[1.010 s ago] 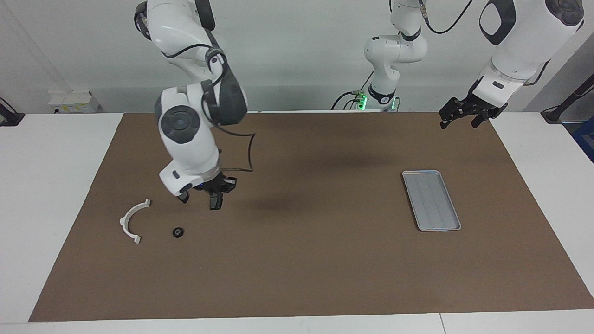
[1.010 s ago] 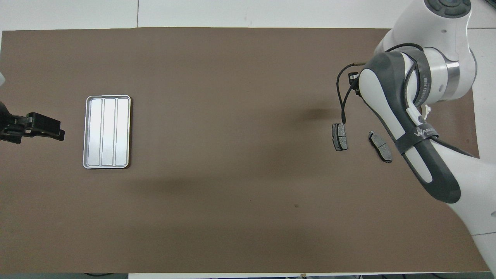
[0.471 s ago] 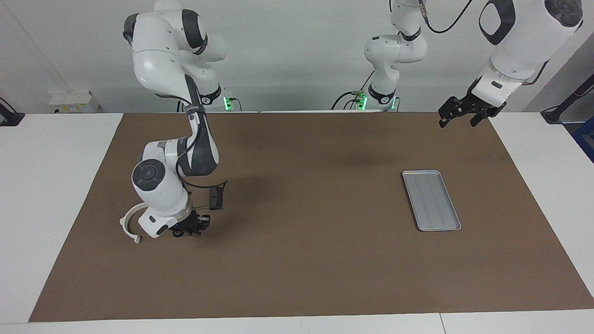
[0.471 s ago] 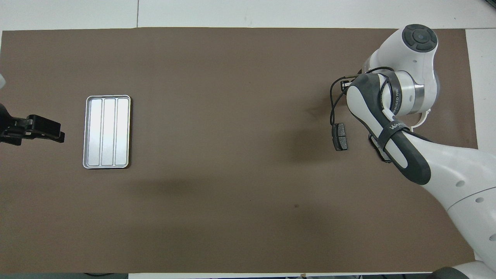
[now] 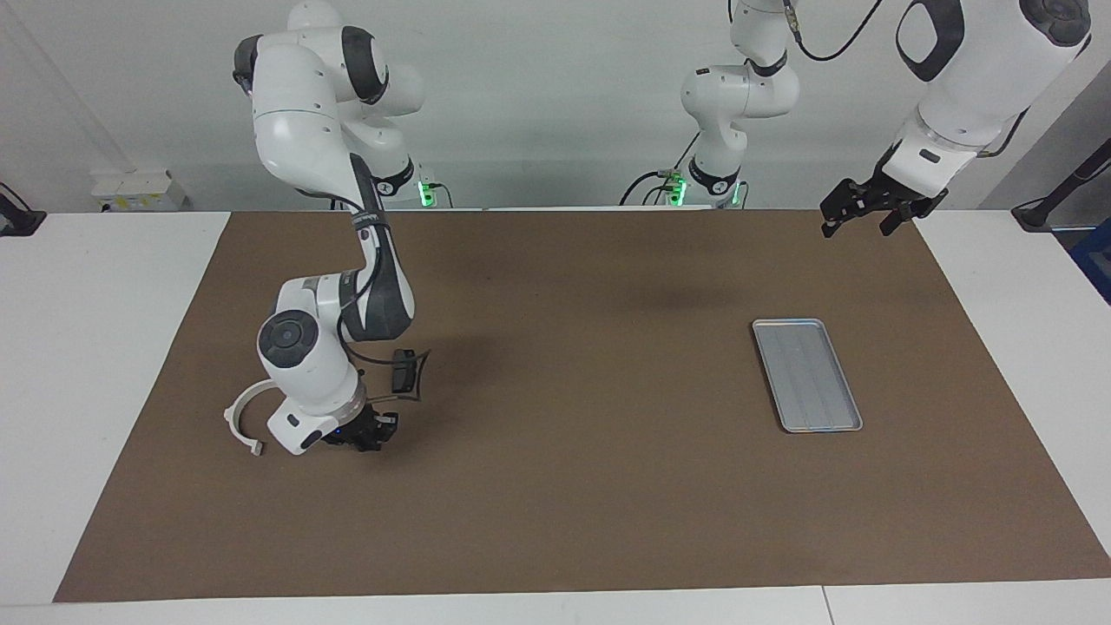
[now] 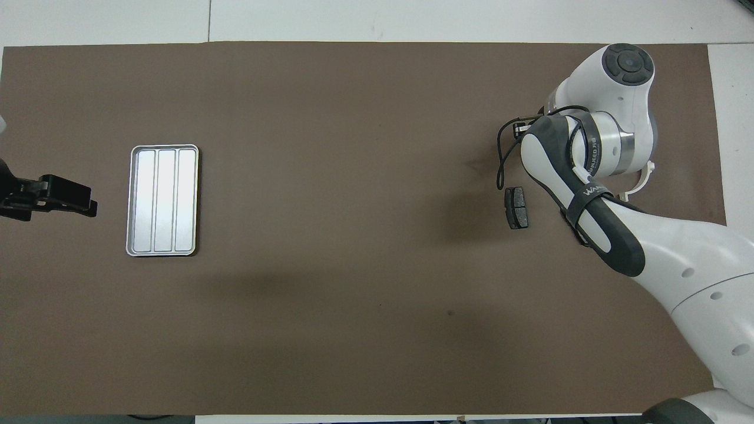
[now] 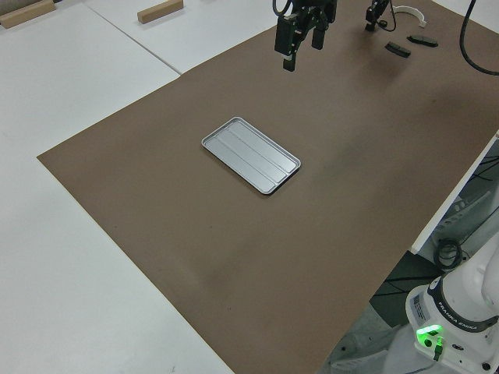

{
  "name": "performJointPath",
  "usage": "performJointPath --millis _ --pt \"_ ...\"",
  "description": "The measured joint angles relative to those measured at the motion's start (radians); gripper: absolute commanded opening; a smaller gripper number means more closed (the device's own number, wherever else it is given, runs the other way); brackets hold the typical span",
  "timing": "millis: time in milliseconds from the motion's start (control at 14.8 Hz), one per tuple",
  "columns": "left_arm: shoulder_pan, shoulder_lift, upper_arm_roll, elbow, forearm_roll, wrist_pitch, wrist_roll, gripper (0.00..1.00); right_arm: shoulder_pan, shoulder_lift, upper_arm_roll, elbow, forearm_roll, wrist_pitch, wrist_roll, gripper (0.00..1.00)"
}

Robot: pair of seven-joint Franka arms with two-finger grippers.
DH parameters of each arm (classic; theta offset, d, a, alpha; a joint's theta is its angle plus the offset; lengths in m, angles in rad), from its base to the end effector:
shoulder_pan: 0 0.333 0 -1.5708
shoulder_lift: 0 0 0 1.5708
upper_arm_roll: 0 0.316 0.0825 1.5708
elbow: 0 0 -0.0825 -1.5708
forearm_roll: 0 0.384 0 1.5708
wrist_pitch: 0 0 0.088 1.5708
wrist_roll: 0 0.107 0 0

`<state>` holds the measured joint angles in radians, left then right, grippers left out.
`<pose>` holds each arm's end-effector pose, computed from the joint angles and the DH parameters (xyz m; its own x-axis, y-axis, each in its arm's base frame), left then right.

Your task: Place bearing gear from tray to pile

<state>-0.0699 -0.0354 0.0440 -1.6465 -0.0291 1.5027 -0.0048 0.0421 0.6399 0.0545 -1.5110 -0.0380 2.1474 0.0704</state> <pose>0.5339 -0.0167 0.6028 0.9938 -0.0231 -0.1083 -0.0200 -0.9993 0.0301 0.7063 0.0606 0.2889 0.9993 0.0362 -0.0025 0.0362 -0.9993 -0.0006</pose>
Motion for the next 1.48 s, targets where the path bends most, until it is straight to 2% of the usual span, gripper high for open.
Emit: performJointPath --millis 539,943,1077,1212,1481 --pt "0.000 -0.001 0.000 0.000 0.000 0.000 0.000 1.00 0.003 -0.009 -0.001 0.005 0.000 0.001 0.005 1.00" --pt "0.000 -0.001 0.000 0.000 0.000 0.000 0.000 1.00 -0.001 -0.067 -0.004 -0.006 0.000 0.001 0.005 1.00" --pt "0.000 -0.001 0.000 0.000 0.000 0.000 0.000 1.00 0.002 -0.136 -0.009 -0.034 0.000 0.001 0.005 1.00" --pt "0.000 -0.001 0.000 0.000 0.000 0.000 0.000 1.00 0.002 -0.244 -0.015 -0.065 0.000 -0.030 0.005 1.00" --pt "0.000 -0.001 0.000 0.000 0.000 0.000 0.000 1.00 0.003 -0.525 -0.016 -0.089 0.000 -0.337 0.005 1.00"
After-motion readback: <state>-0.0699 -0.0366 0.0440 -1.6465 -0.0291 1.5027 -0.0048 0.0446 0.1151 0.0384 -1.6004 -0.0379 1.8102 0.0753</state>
